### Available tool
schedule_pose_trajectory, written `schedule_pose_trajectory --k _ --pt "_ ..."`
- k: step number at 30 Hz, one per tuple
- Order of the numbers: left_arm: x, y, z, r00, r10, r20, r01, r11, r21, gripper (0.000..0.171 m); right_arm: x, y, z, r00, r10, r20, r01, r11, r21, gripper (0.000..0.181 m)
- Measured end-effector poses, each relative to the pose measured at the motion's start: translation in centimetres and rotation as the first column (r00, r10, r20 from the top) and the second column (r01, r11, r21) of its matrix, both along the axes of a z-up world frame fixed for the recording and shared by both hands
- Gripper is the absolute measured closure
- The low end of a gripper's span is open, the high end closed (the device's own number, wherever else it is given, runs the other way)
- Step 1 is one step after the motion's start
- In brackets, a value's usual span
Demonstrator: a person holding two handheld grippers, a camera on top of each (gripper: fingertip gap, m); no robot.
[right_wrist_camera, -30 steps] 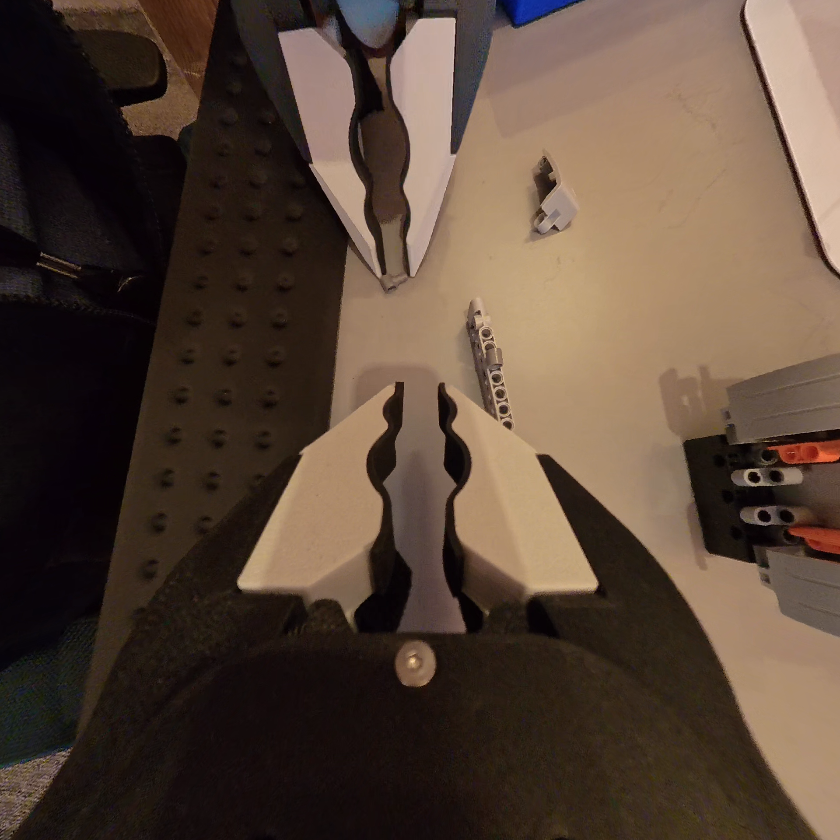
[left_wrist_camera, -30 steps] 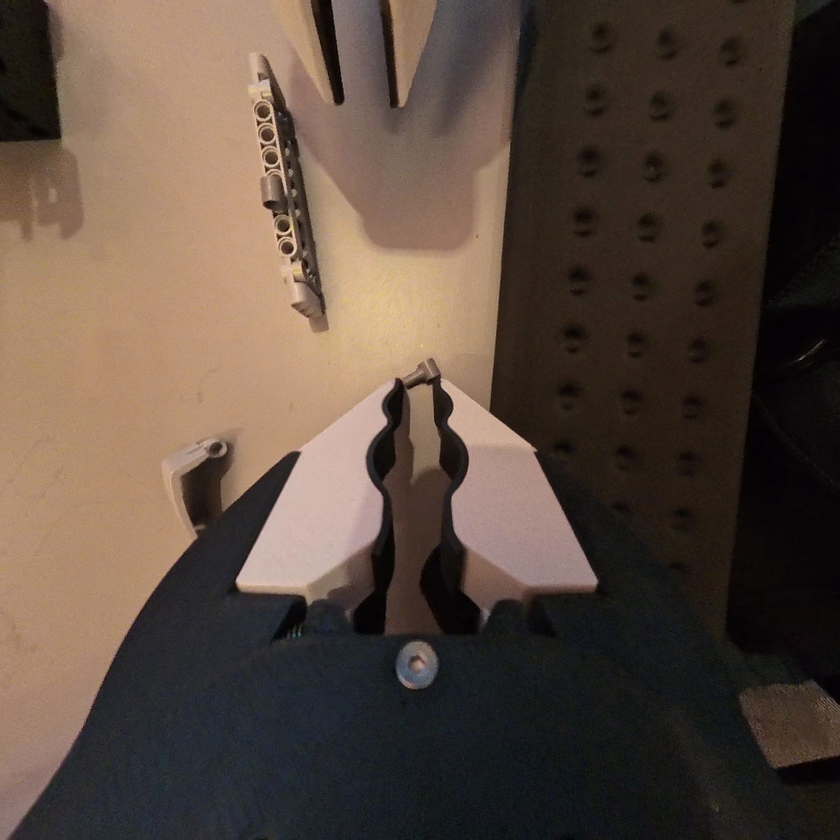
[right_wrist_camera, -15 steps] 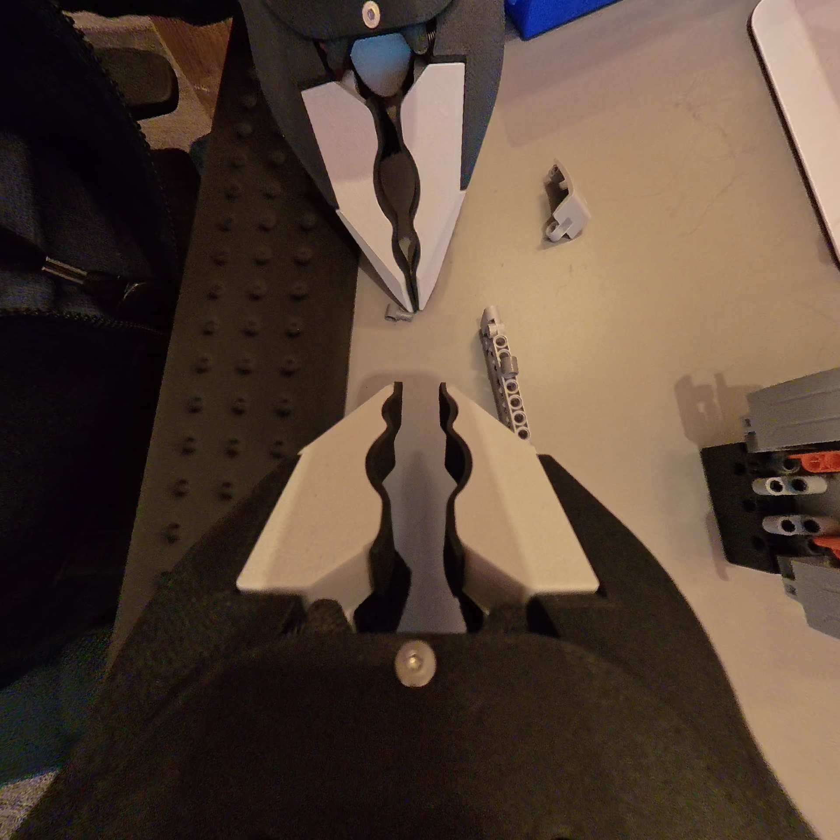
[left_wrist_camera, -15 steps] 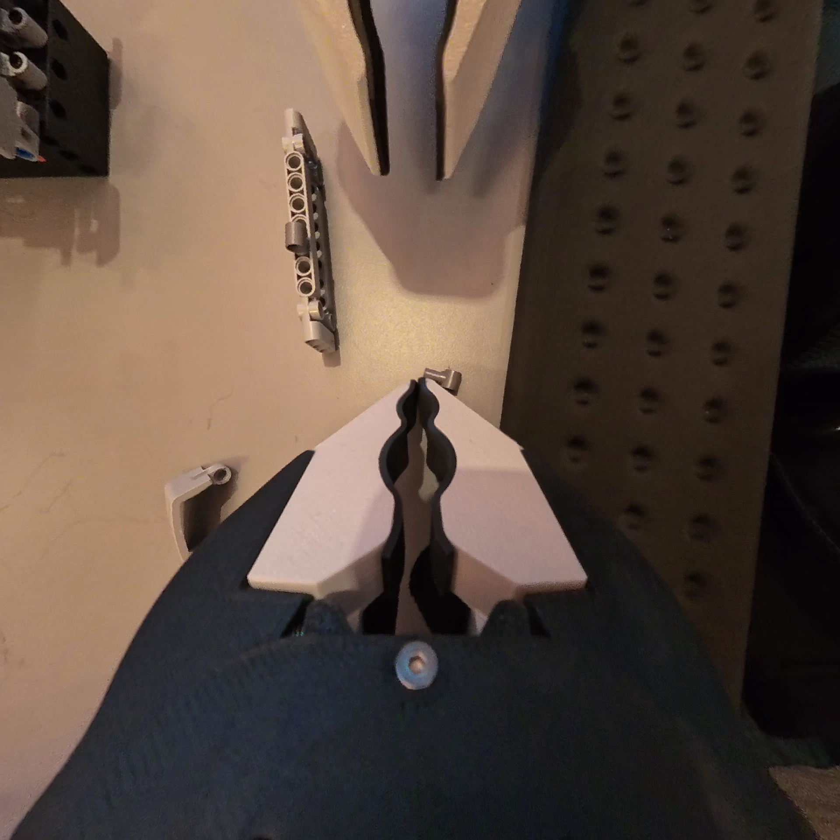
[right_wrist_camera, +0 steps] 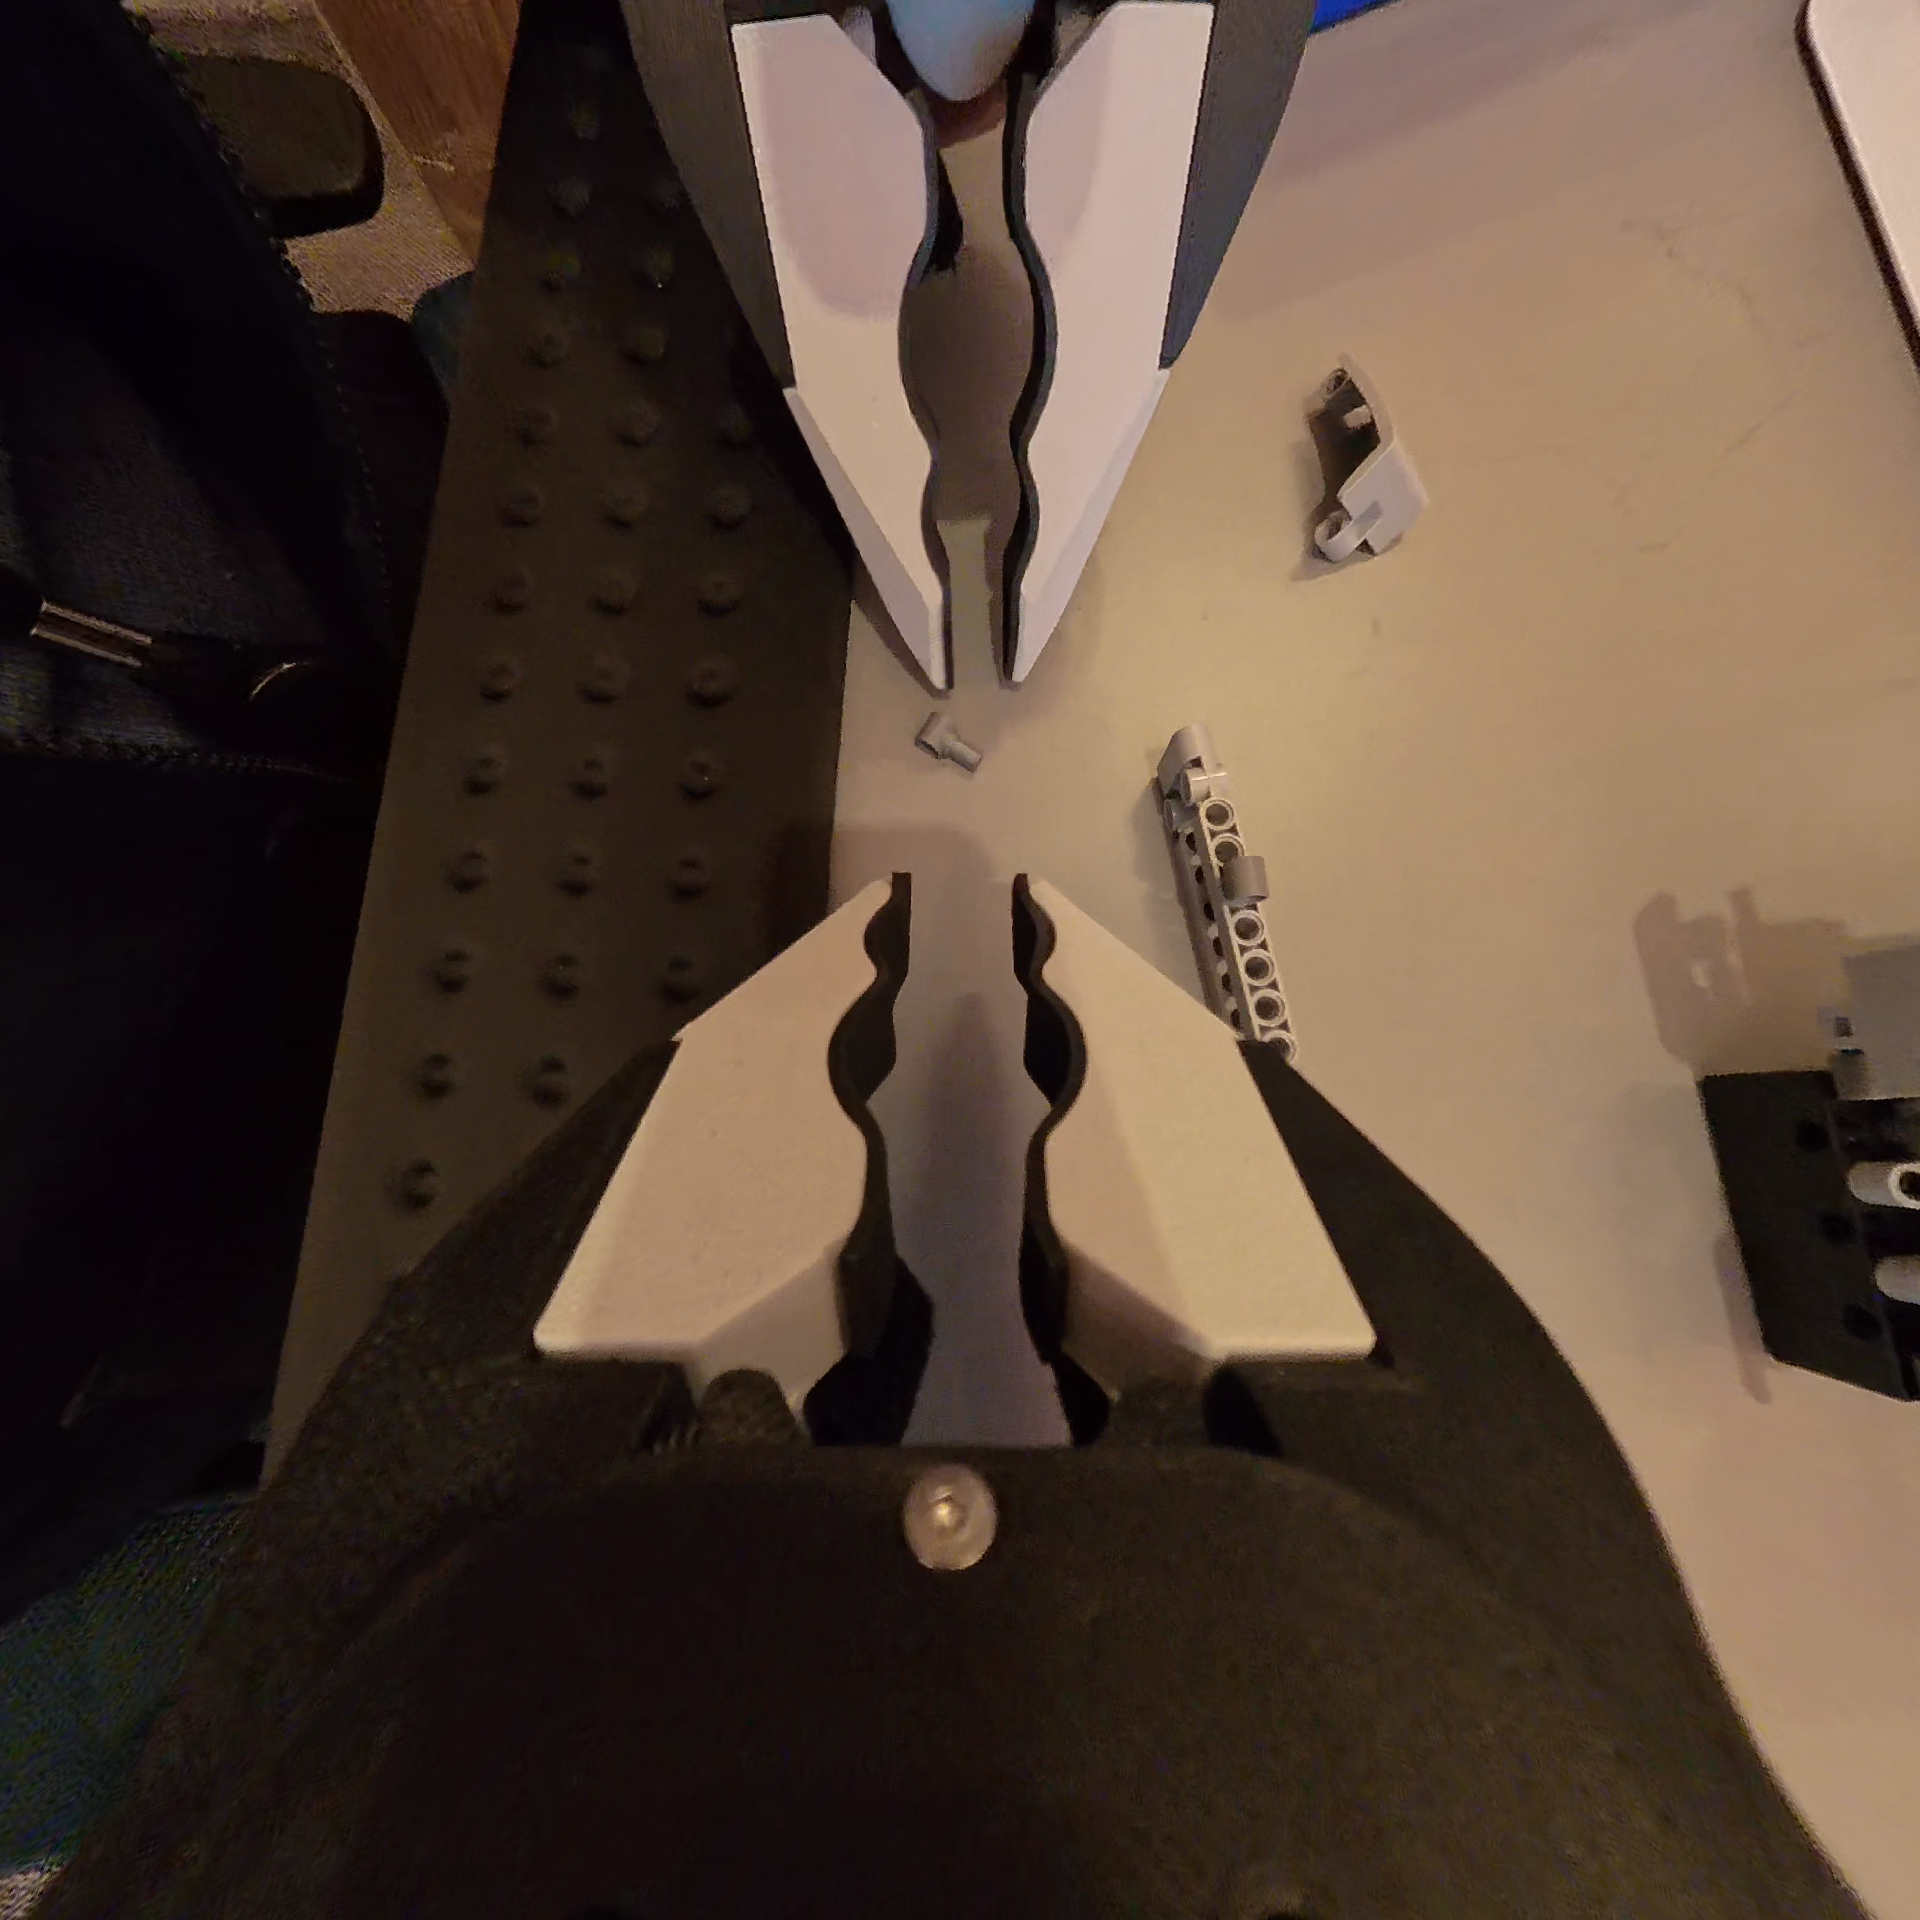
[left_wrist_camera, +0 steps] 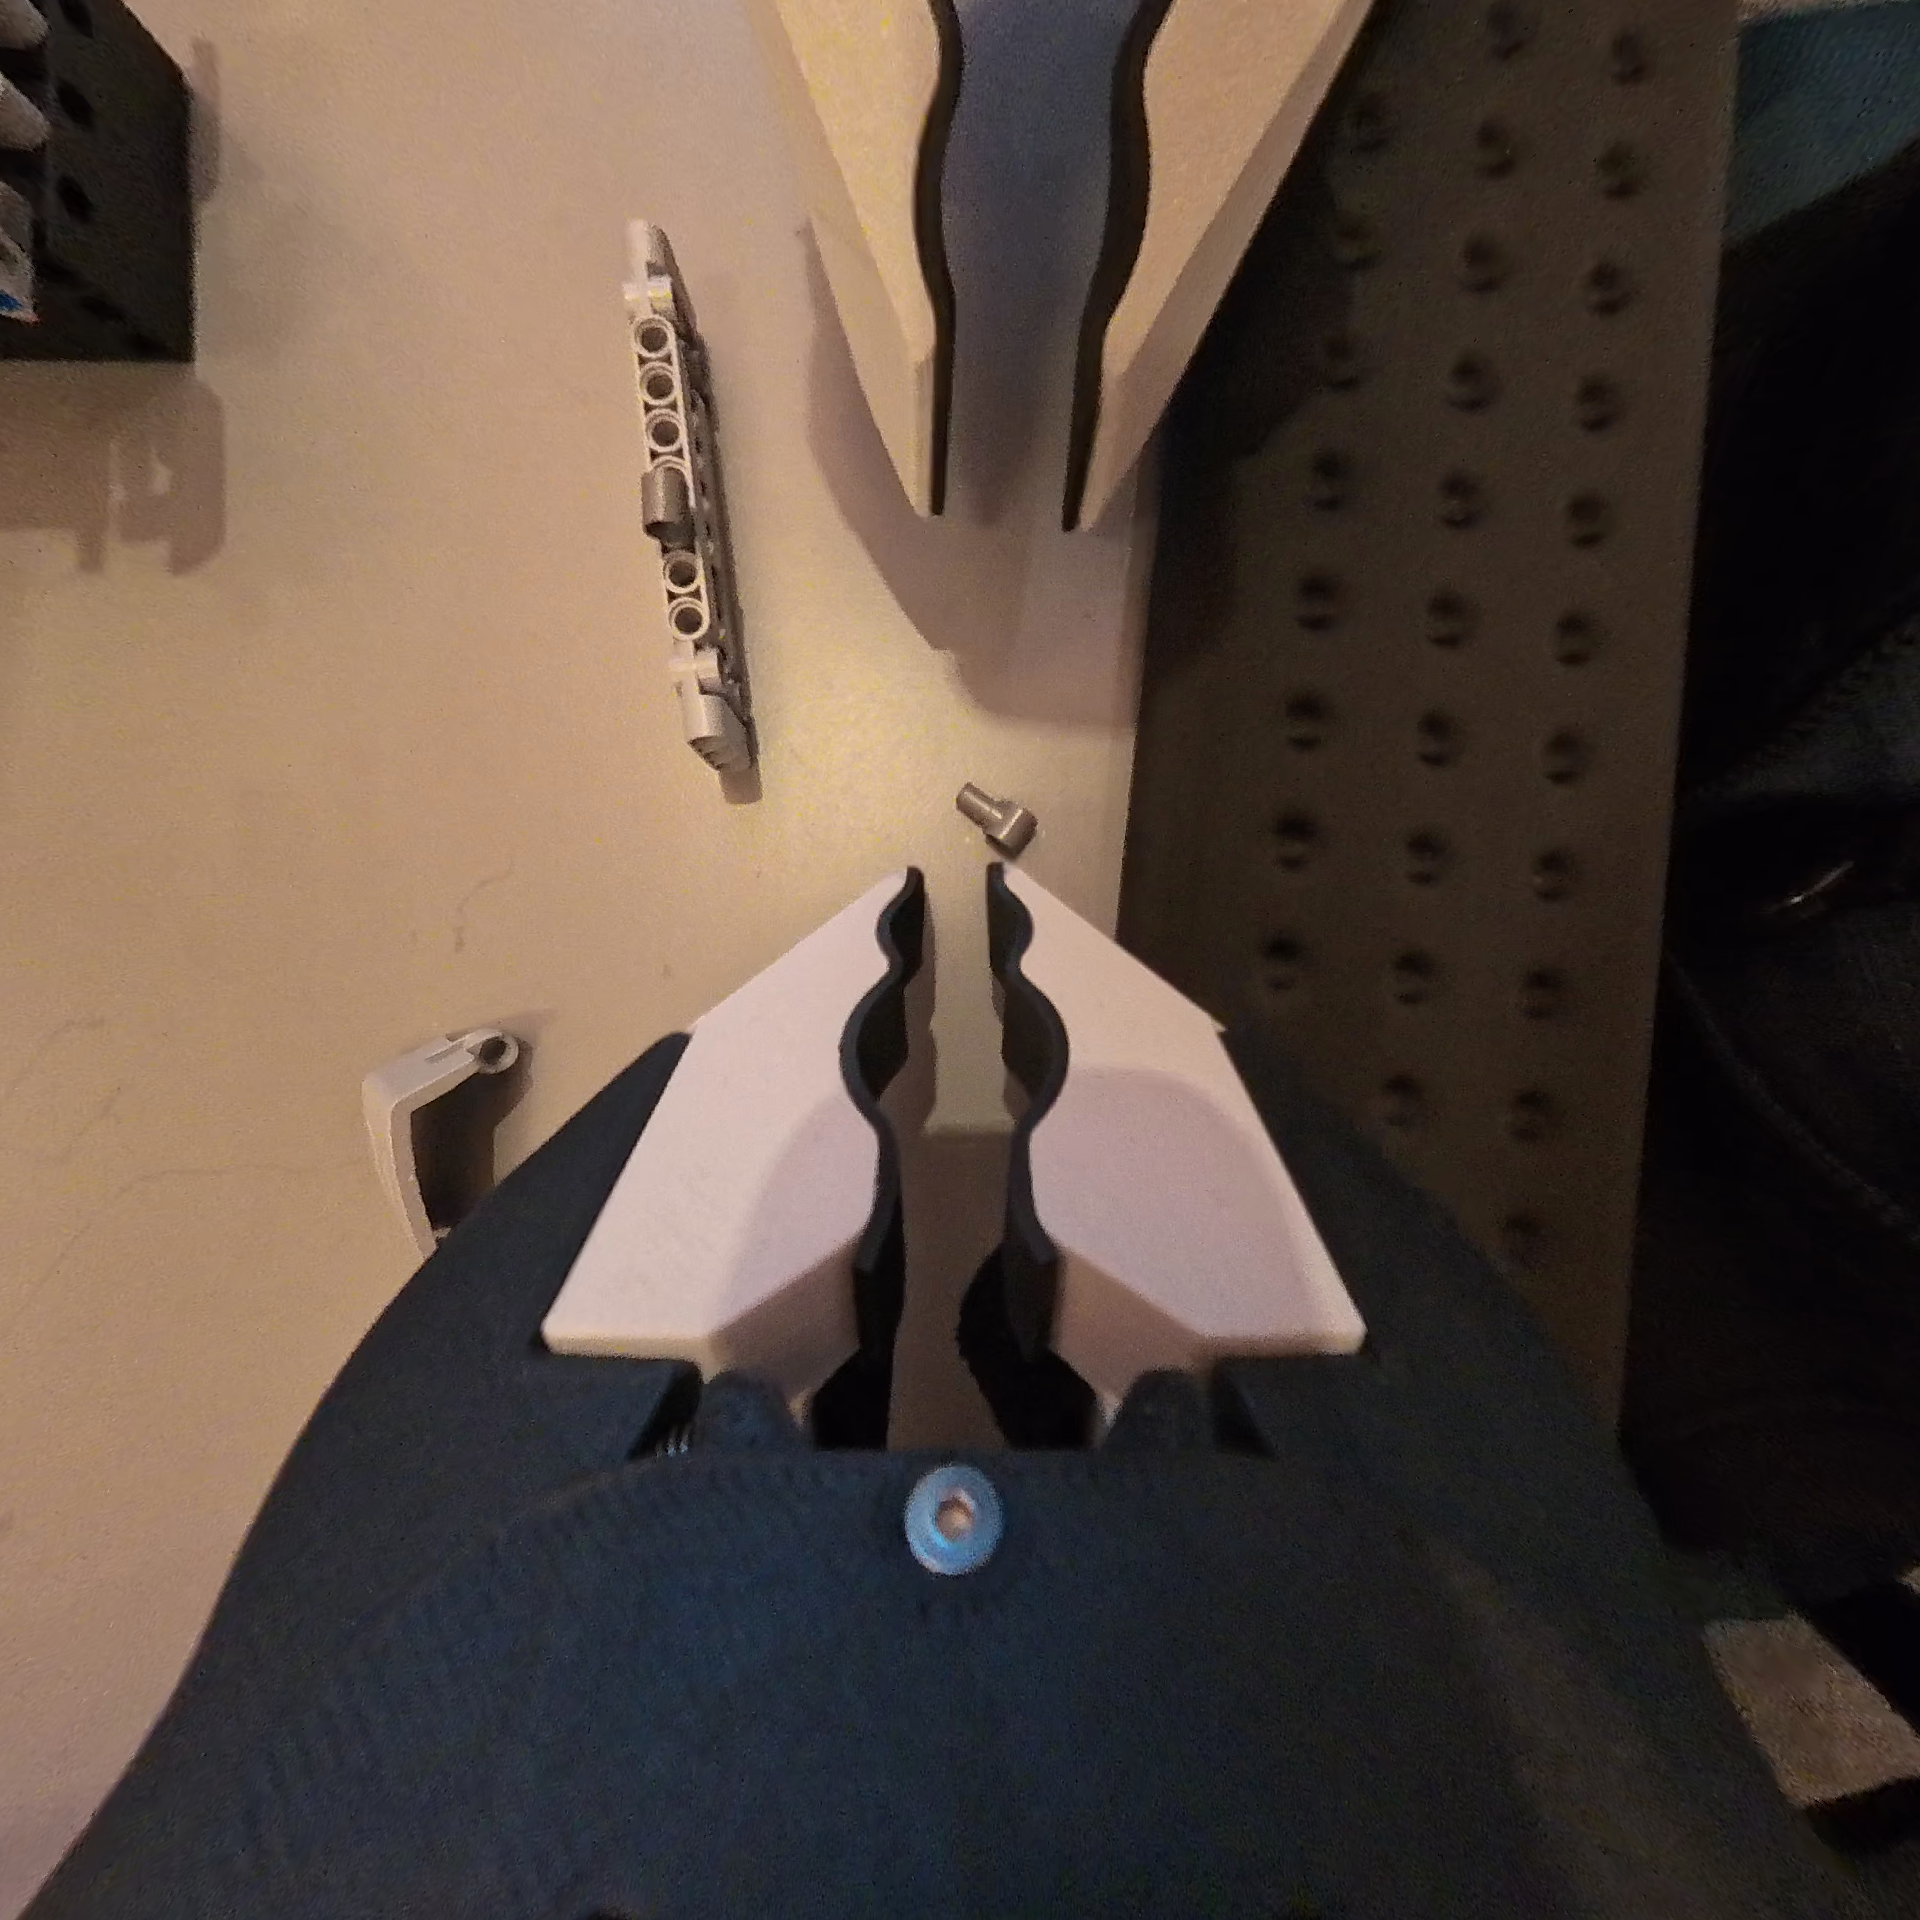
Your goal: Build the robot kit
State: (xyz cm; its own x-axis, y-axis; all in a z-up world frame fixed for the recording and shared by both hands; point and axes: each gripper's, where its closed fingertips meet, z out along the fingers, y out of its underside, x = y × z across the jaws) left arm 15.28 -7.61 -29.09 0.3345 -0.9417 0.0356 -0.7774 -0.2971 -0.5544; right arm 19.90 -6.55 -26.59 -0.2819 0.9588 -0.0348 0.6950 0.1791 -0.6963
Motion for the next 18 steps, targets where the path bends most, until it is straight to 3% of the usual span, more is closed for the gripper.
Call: schedule_pose_trajectory --k 9,15,18 --pt "2.9 0.2 -0.6 1.000 -0.017 0.000 0.016 0.998 0.054 0.156 0.2 0.3 -0.3 1.000 -0.007 0.002 0.007 1.000 -0.020 0.164" --pt "1.8 0.1 0.6 1.000 0.023 0.003 -0.023 1.000 0.019 0.150 0.4 0.4 -0.4 1.000 -0.005 -0.001 0.005 1.000 -0.027 0.164" --pt "1.7 -0.3 0.1 0.999 0.036 -0.027 -0.036 0.999 0.003 0.158 0.4 0.4 -0.4 1.000 -0.004 -0.001 0.004 1.000 -0.027 0.165"
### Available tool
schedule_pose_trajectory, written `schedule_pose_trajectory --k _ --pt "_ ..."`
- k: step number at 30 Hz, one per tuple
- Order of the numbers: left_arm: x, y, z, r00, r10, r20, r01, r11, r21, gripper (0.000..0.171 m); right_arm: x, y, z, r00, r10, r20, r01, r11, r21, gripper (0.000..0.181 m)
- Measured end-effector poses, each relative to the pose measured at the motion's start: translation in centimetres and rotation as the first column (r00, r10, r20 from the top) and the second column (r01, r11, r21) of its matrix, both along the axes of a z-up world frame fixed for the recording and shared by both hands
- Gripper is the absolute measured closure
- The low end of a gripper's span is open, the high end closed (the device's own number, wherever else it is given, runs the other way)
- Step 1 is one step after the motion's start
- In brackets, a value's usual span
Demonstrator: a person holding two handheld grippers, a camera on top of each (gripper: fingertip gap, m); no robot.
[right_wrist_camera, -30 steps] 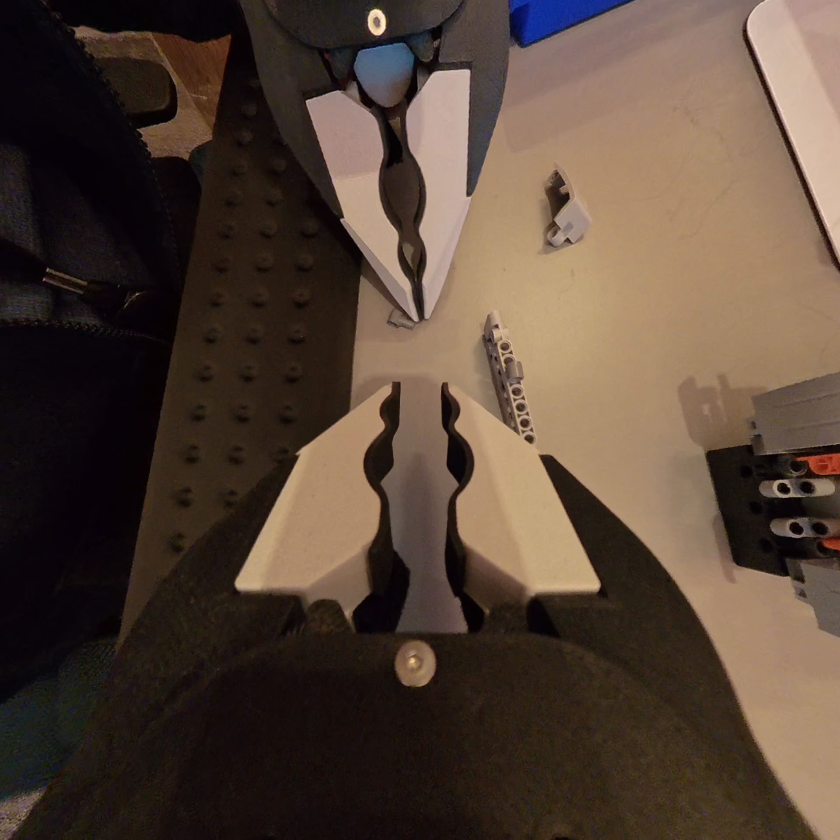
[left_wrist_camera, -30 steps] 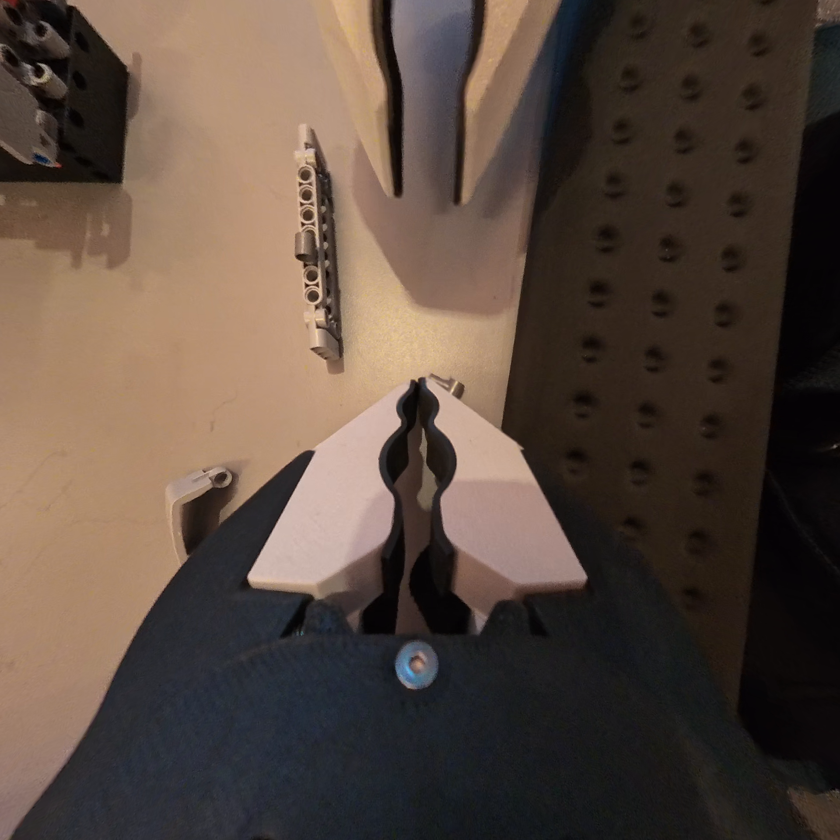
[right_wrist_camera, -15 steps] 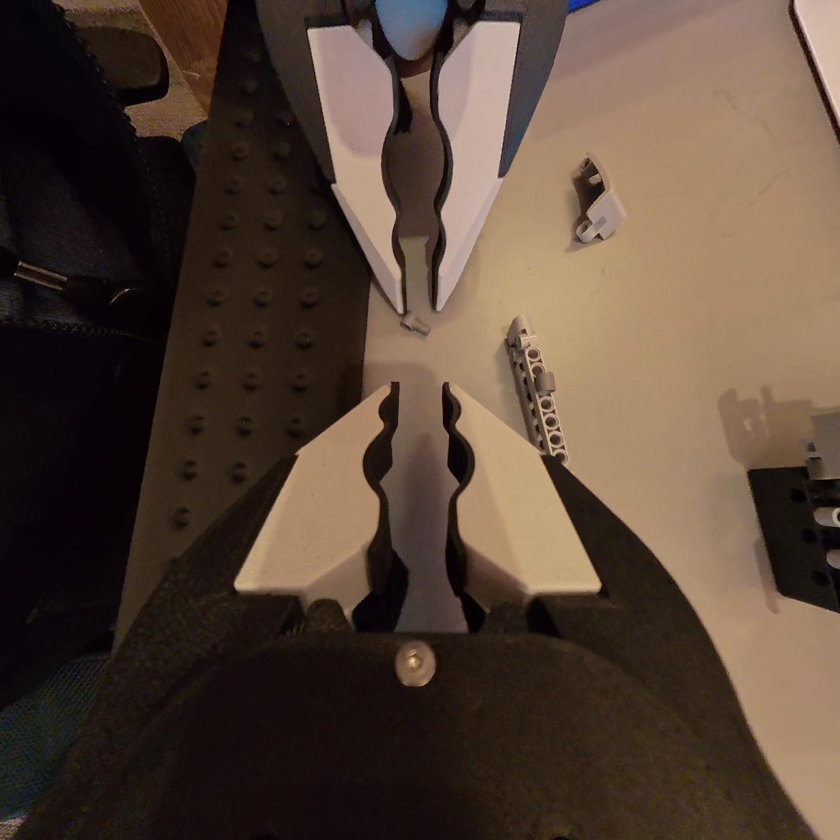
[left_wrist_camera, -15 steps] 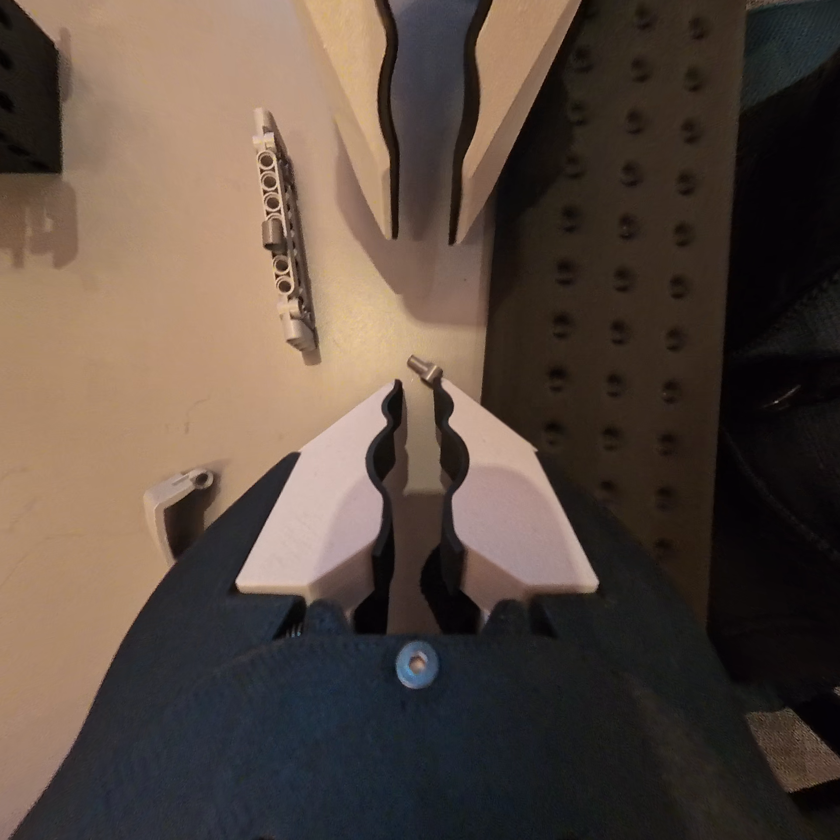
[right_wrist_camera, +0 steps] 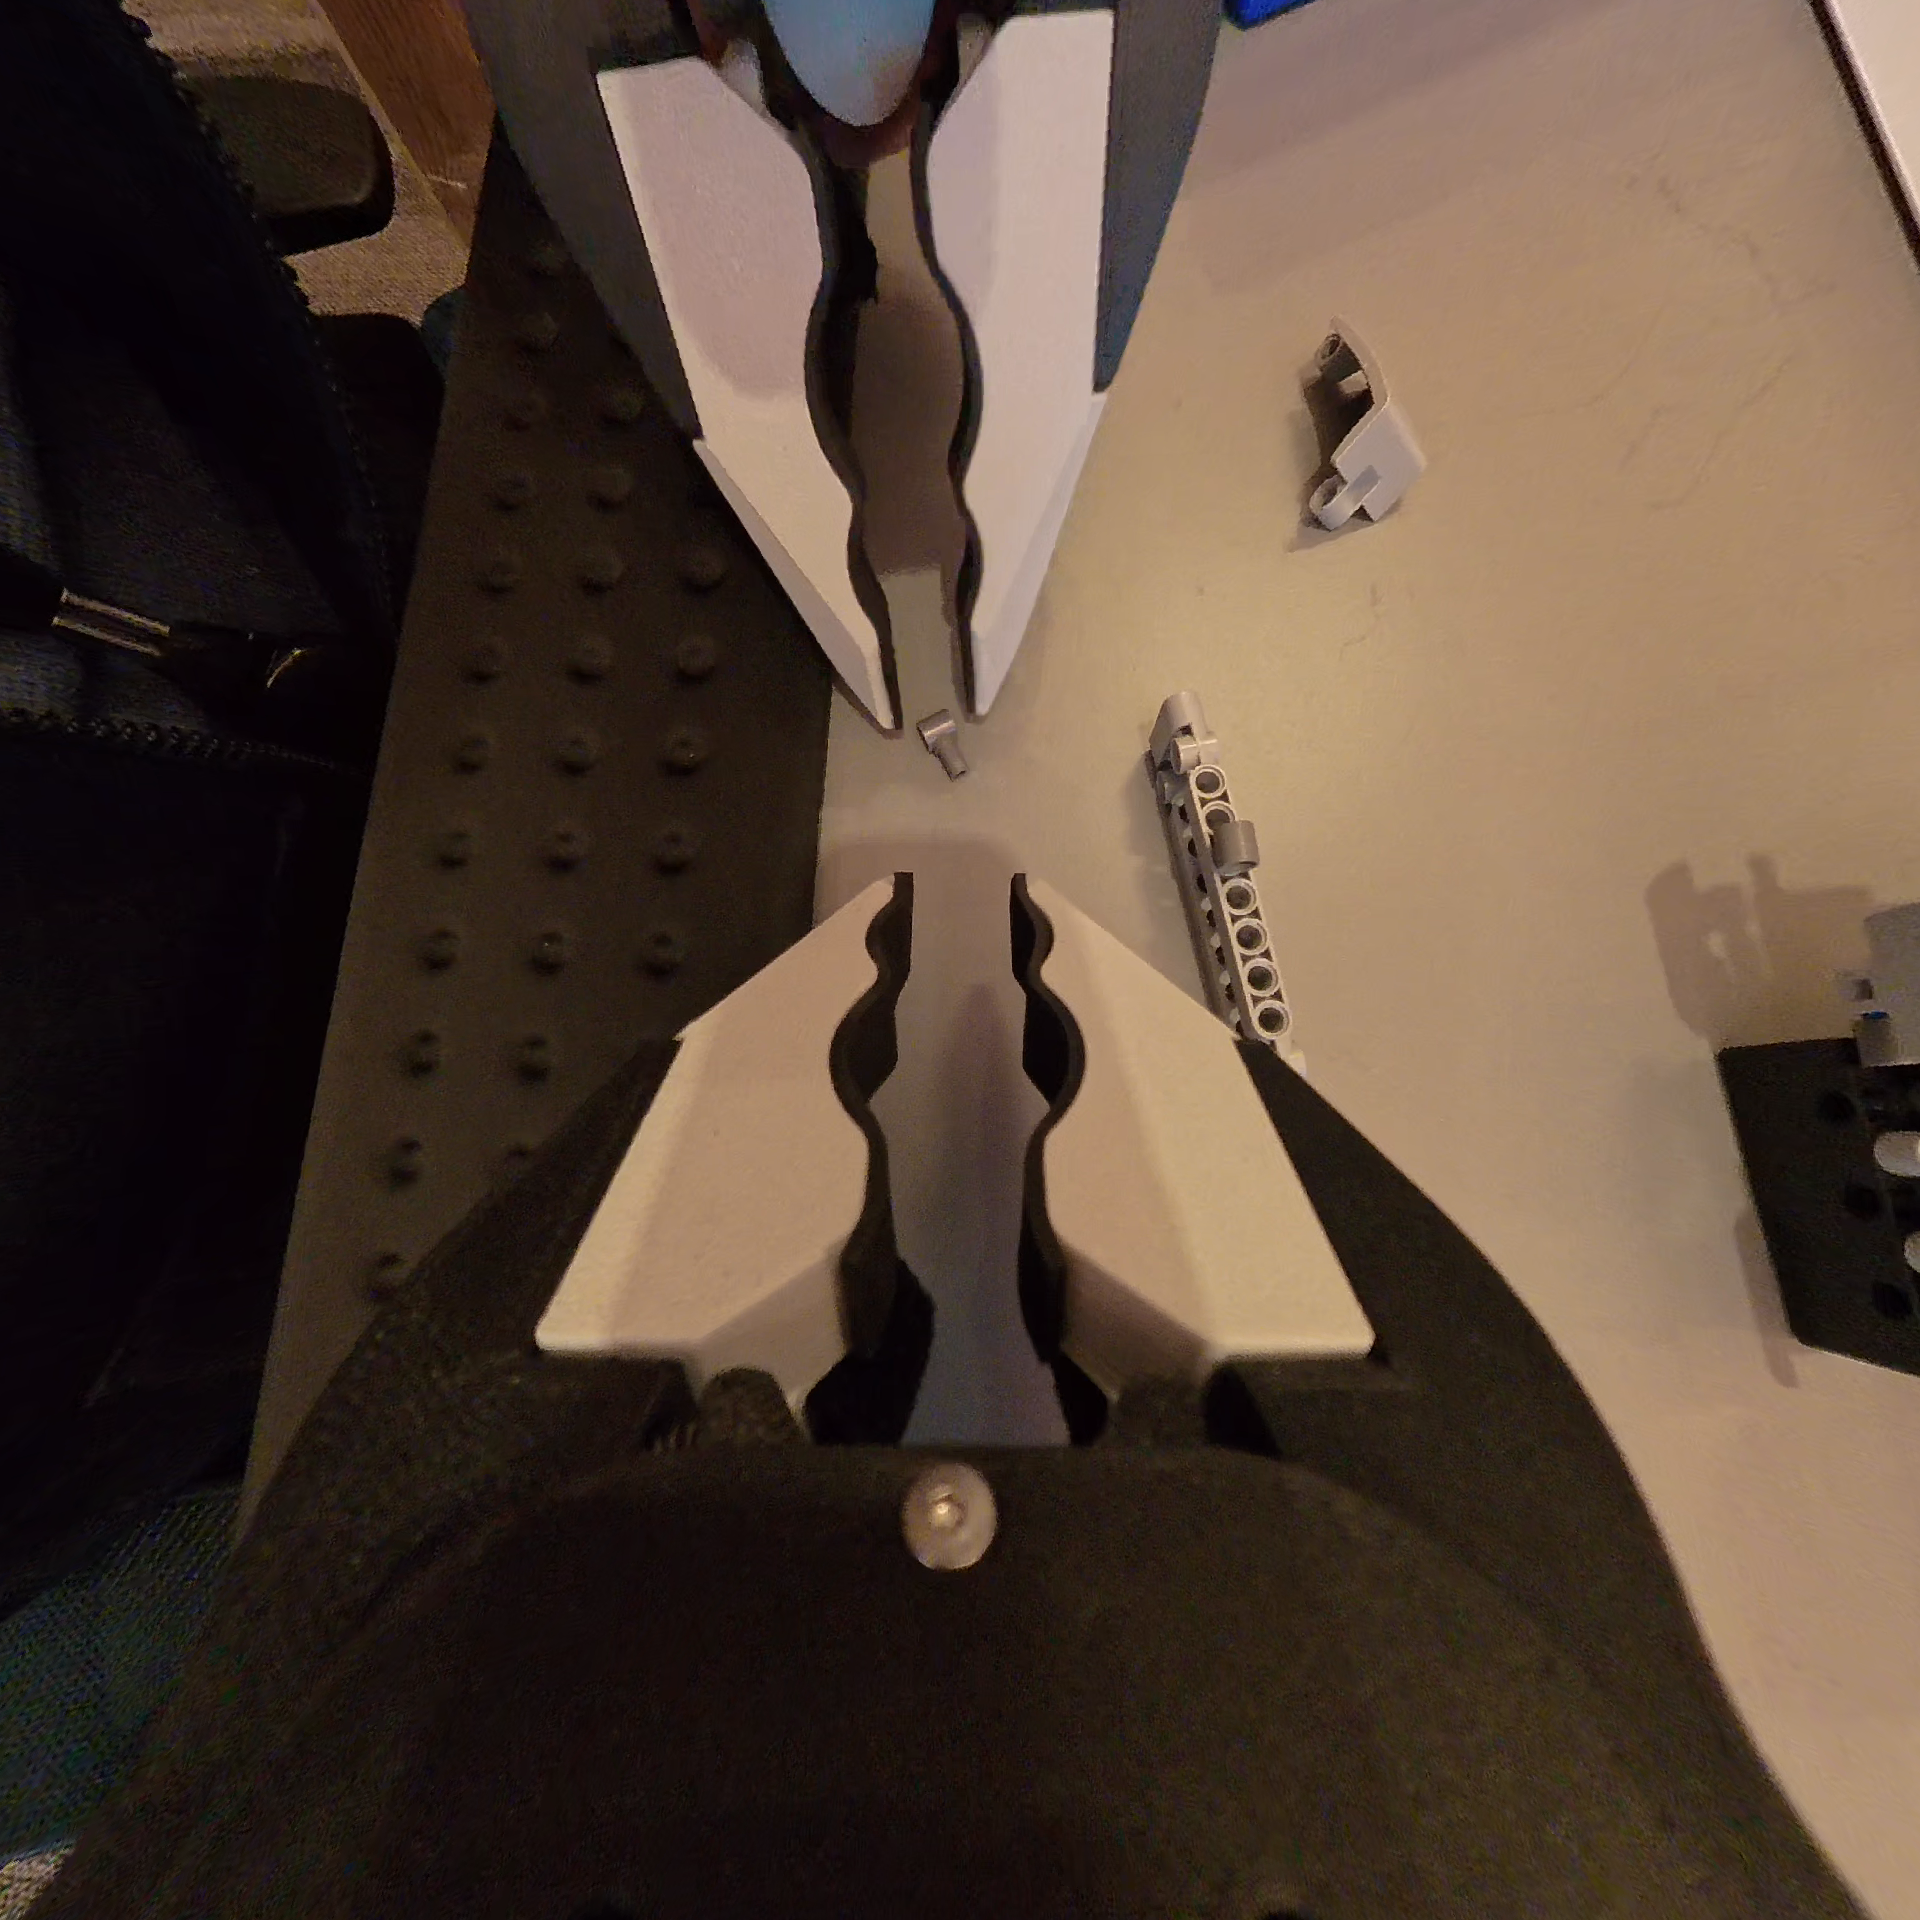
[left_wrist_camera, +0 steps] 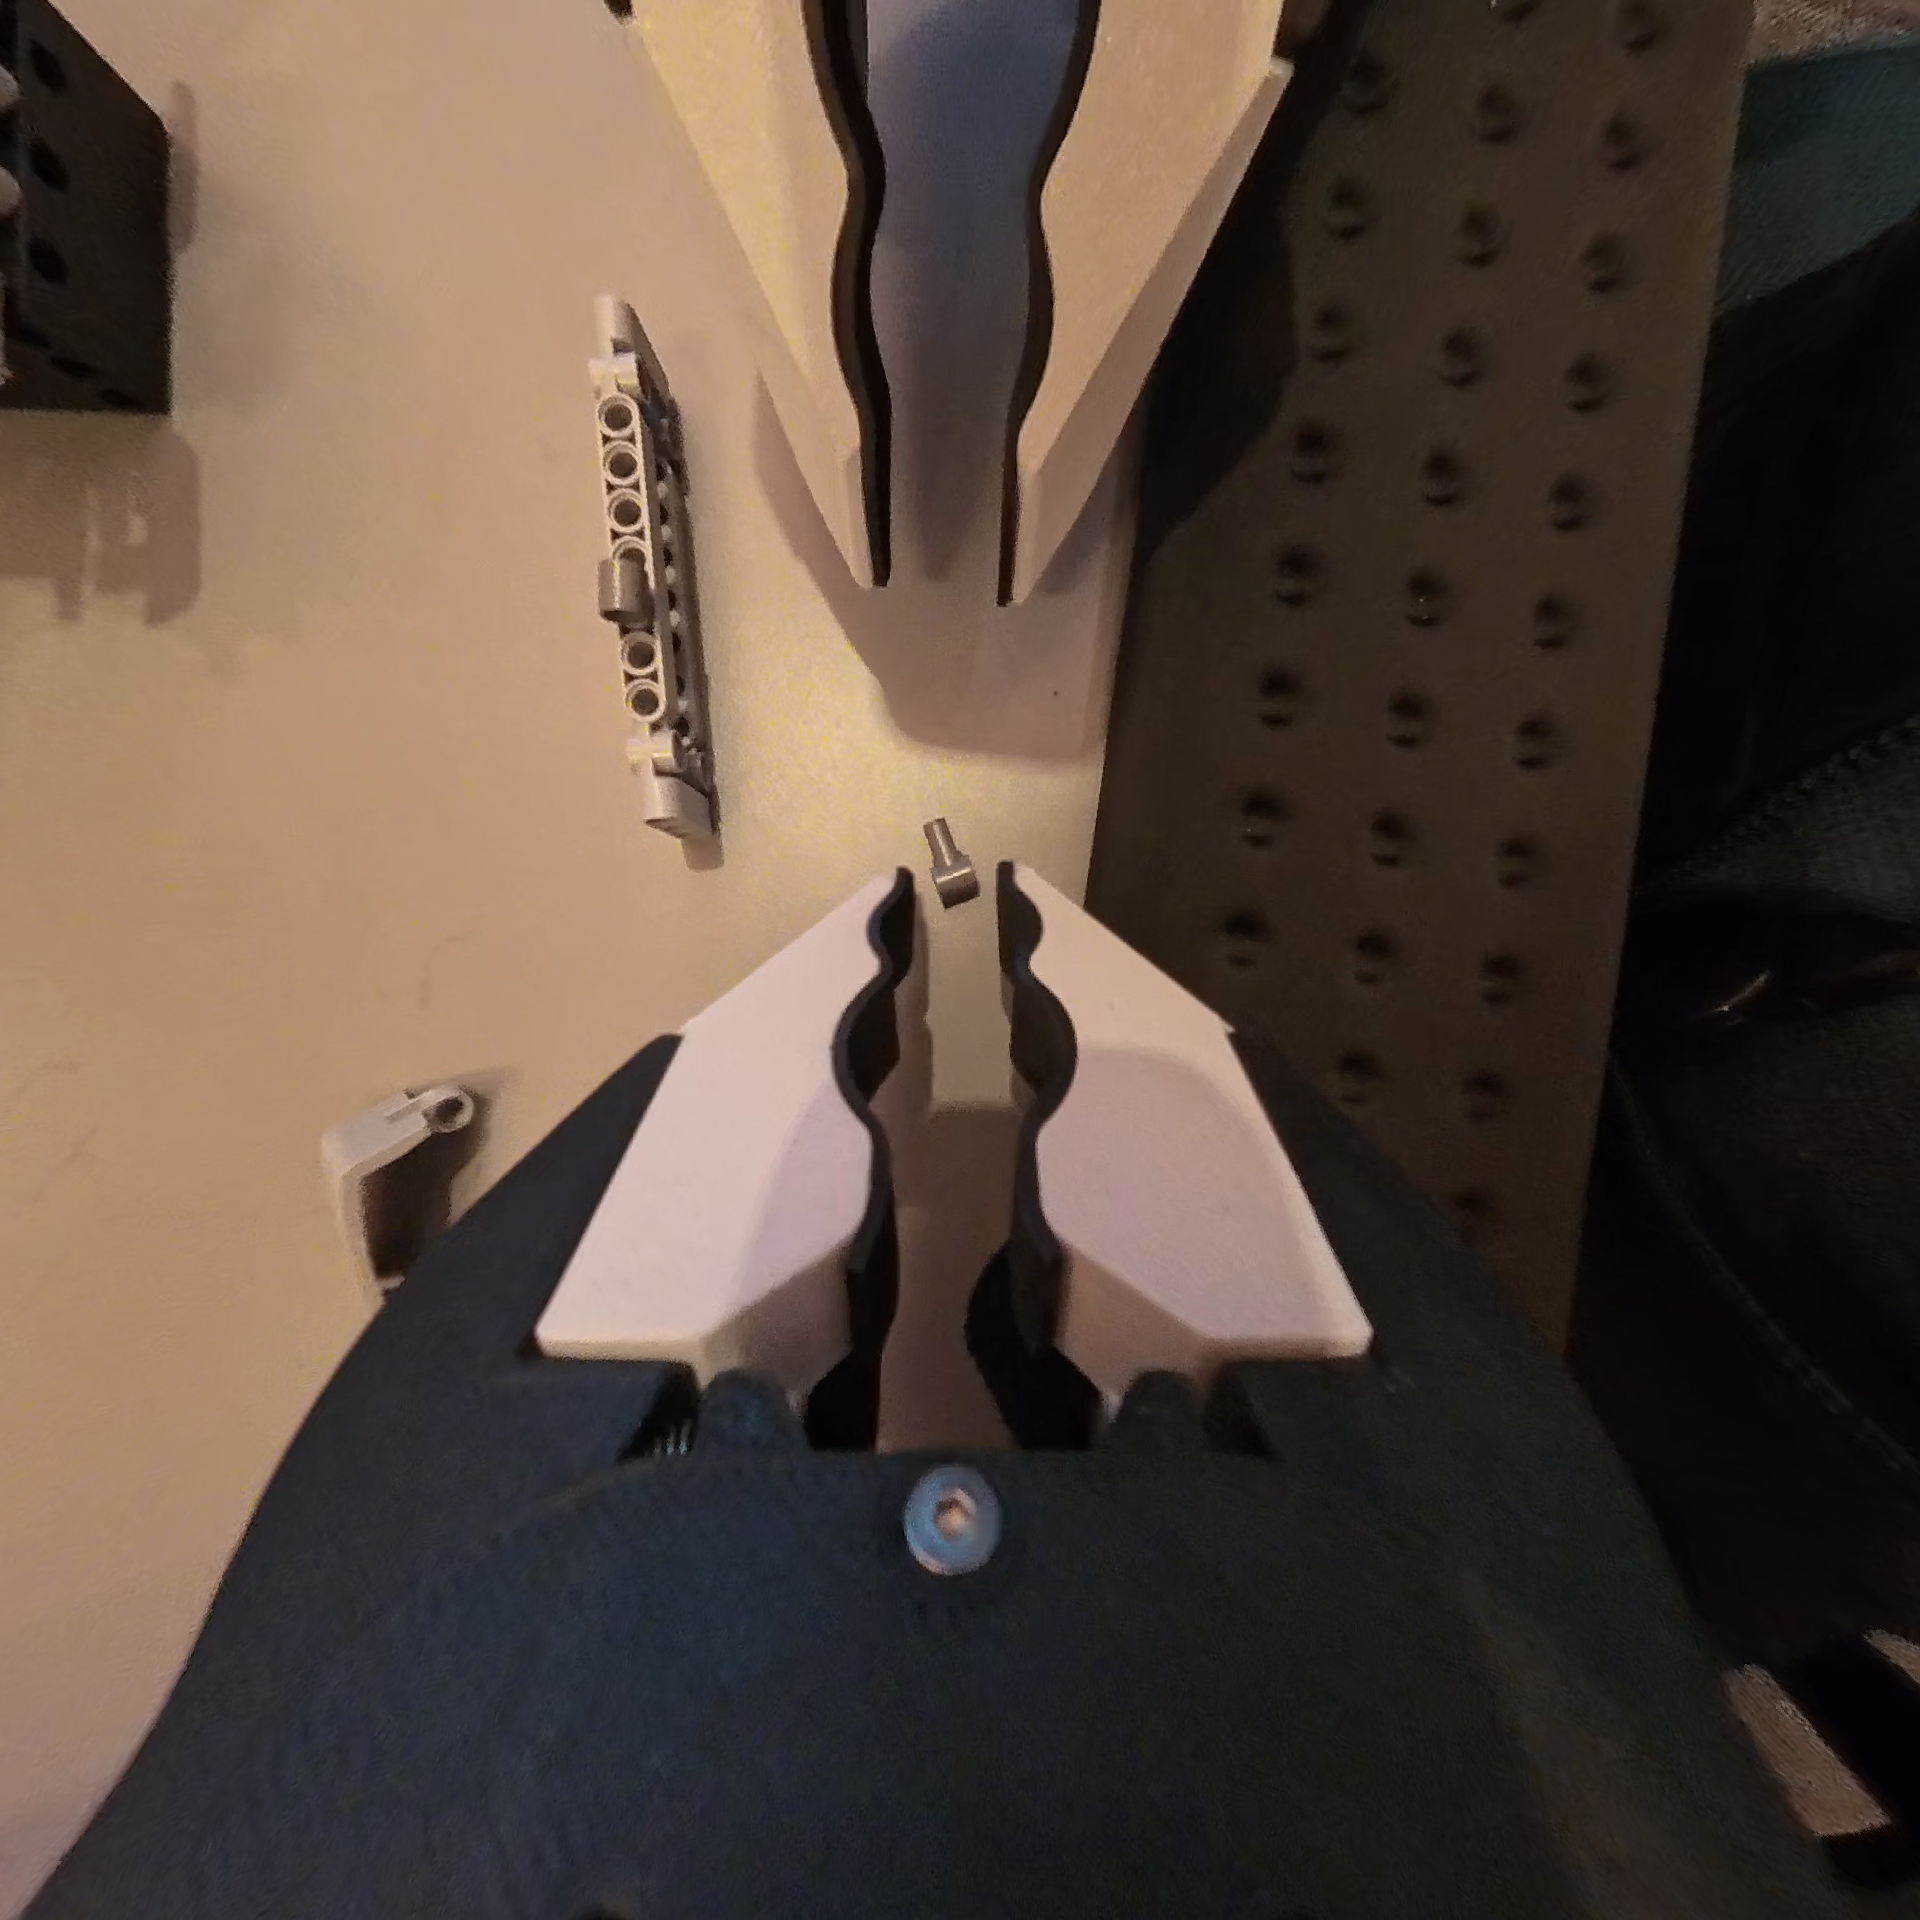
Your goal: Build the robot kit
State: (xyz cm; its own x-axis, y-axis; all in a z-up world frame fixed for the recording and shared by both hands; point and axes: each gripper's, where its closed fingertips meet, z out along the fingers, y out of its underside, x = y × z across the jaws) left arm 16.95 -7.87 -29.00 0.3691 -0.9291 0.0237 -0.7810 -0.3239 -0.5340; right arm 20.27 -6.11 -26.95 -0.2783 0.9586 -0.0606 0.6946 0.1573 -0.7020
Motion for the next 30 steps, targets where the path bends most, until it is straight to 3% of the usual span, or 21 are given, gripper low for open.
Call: schedule_pose_trajectory --k 3,11,17,20,30 --pt "0.1 -0.4 -0.7 1.000 0.020 -0.024 -0.020 0.999 -0.028 0.165 0.1 0.1 0.0 1.000 -0.004 0.000 0.004 1.000 0.001 0.165" --pt "0.3 -1.1 -0.4 0.996 0.086 0.039 -0.081 0.990 -0.114 0.160 0.4 0.3 0.0 1.000 -0.014 0.004 0.014 1.000 0.004 0.166" --pt "-0.8 -1.0 -0.5 1.000 0.009 0.012 -0.008 0.993 -0.114 0.163 0.6 0.4 0.0 1.000 -0.016 0.003 0.016 1.000 0.001 0.166" --pt "0.0 -1.3 -0.6 0.999 -0.043 0.025 0.045 0.992 -0.115 0.171 0.6 0.5 0.0 1.000 -0.020 0.002 0.020 1.000 0.001 0.166" --pt "3.8 -0.8 0.2 0.991 -0.096 0.095 0.101 0.994 -0.043 0.171 0.9 0.9 0.1 0.999 -0.033 -0.004 0.033 0.999 -0.004 0.167"
